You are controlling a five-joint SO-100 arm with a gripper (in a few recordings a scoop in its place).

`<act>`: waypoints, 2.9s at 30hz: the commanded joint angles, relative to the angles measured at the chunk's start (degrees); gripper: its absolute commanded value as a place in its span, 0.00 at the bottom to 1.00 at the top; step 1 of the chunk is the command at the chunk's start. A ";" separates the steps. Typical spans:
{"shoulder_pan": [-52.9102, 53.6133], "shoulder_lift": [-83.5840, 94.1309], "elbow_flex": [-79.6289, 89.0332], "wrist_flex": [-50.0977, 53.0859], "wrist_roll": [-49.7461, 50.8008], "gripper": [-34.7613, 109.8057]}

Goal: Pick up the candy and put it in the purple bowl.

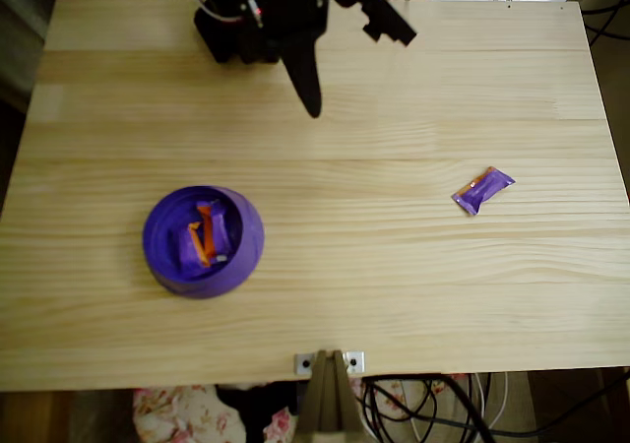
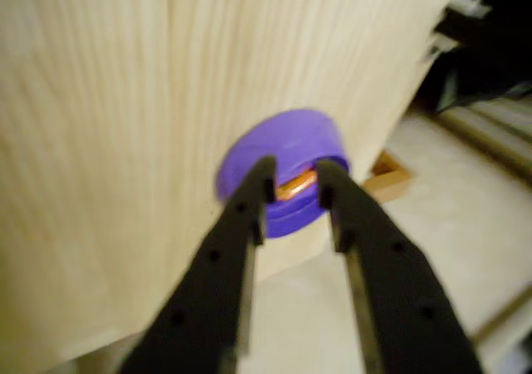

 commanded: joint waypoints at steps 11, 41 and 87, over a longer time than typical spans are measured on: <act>-17.05 -1.58 4.48 -5.54 -11.51 0.31; -22.76 -51.77 -38.06 -6.24 -6.94 0.37; -26.72 -84.73 -66.97 -9.40 4.13 0.43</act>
